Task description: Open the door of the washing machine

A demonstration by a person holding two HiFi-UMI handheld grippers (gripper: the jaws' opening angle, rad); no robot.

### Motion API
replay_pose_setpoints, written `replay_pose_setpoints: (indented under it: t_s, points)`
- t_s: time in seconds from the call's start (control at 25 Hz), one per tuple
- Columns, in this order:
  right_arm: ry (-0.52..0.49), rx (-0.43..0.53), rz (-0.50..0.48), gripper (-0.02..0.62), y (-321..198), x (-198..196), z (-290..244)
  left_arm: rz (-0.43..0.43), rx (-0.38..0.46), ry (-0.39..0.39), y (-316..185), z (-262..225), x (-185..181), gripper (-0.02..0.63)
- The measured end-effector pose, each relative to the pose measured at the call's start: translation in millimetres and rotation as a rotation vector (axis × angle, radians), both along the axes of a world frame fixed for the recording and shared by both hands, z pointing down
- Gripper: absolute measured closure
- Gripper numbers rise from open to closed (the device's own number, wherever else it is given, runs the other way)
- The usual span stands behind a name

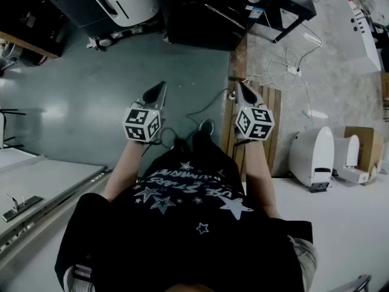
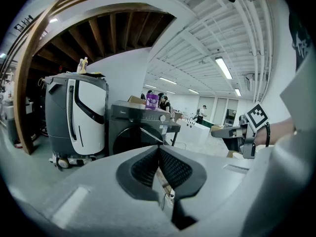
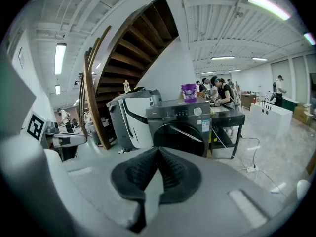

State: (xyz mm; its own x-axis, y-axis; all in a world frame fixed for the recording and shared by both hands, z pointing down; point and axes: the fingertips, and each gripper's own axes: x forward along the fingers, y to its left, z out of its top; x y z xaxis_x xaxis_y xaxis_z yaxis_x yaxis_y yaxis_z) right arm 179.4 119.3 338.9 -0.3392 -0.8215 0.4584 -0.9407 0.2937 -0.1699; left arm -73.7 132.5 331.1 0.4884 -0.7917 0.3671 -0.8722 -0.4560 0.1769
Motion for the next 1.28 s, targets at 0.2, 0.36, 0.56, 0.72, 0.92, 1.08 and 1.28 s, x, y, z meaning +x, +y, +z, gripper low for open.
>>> replay_pose_setpoints:
  t_s: [0.2,0.36,0.56,0.72,0.92,1.08,1.28]
  points:
    - [-0.001,-0.009,0.005,0.591,9,5,4,-0.001,-0.001,-0.017,8,1,2,0.595]
    - [-0.004,-0.018,0.002,0.591,10,5,8,-0.008,-0.013,-0.008,9,5,4,0.595]
    - [-0.009,-0.027,0.0,0.591,4,10,16,-0.013,-0.047,-0.008,0,16,11,0.595]
    - [-0.028,-0.031,0.038,0.592,-12,35,24,0.007,-0.062,-0.021,-18,23,32,0.595]
    - [-0.106,0.003,0.038,0.539,-45,69,23,0.048,-0.045,-0.054,-54,21,72,0.595]
    - [-0.123,0.005,-0.005,0.415,-72,87,24,0.028,-0.027,-0.068,-83,16,89,0.595]
    - [-0.14,-0.023,-0.02,0.41,-89,102,31,-0.01,-0.023,-0.088,-100,12,94,0.595]
